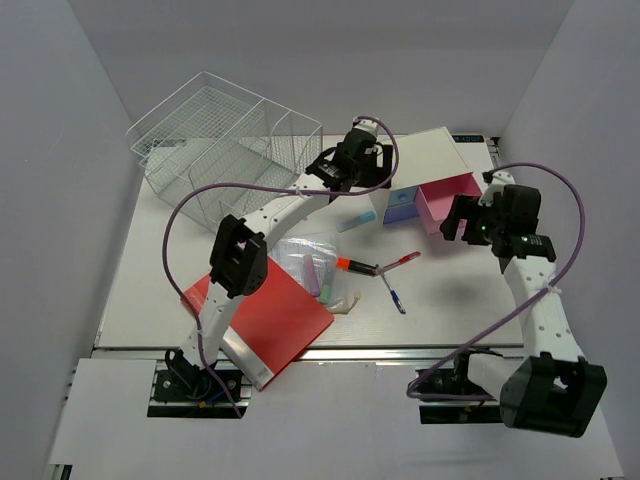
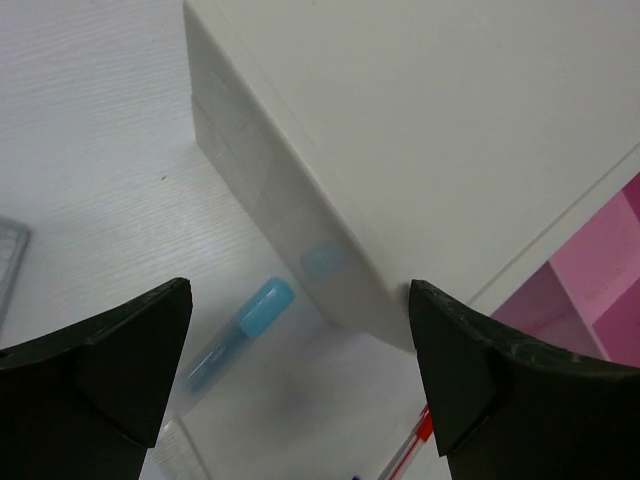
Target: Organize the desk
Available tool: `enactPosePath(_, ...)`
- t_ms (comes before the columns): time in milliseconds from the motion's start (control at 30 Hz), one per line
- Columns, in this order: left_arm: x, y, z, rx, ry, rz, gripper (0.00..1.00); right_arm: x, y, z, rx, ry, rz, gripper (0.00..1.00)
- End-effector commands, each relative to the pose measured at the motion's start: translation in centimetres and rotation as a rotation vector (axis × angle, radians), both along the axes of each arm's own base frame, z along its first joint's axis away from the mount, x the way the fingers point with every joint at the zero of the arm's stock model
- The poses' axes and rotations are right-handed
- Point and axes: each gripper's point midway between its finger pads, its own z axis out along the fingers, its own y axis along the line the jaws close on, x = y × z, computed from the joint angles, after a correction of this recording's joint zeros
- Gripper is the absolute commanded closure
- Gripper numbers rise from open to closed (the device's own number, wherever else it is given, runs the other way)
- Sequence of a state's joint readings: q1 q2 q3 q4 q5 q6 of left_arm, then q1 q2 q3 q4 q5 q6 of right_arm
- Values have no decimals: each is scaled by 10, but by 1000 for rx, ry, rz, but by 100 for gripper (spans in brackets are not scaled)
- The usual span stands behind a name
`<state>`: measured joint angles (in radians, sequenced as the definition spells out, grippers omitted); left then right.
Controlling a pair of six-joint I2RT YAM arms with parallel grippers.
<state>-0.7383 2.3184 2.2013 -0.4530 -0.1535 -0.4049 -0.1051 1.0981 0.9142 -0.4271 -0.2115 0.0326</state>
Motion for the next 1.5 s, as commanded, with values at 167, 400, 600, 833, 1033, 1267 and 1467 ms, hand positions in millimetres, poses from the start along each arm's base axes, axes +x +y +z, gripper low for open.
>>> enactPosePath(167,-76,97,86,101,-26,77,2,-89,103,-30,-7,254,265,11)
enactPosePath(400,-172,202,40,103,97,230,2,-108,148,-94,-171,426,365,12)
enactPosePath(600,-204,237,36,54,116,321,2,-88,139,-135,-346,485,258,22)
enactPosePath(833,-214,252,36,43,123,374,2,-95,141,-169,-373,565,302,60)
enactPosePath(1033,-214,254,40,46,119,383,2,-121,160,-167,-226,592,416,89)
enactPosePath(1267,-208,247,41,57,115,359,2,-142,189,-111,-102,511,596,100)
enactPosePath(1467,-202,231,38,71,102,276,2,-96,189,-16,-105,229,550,100)
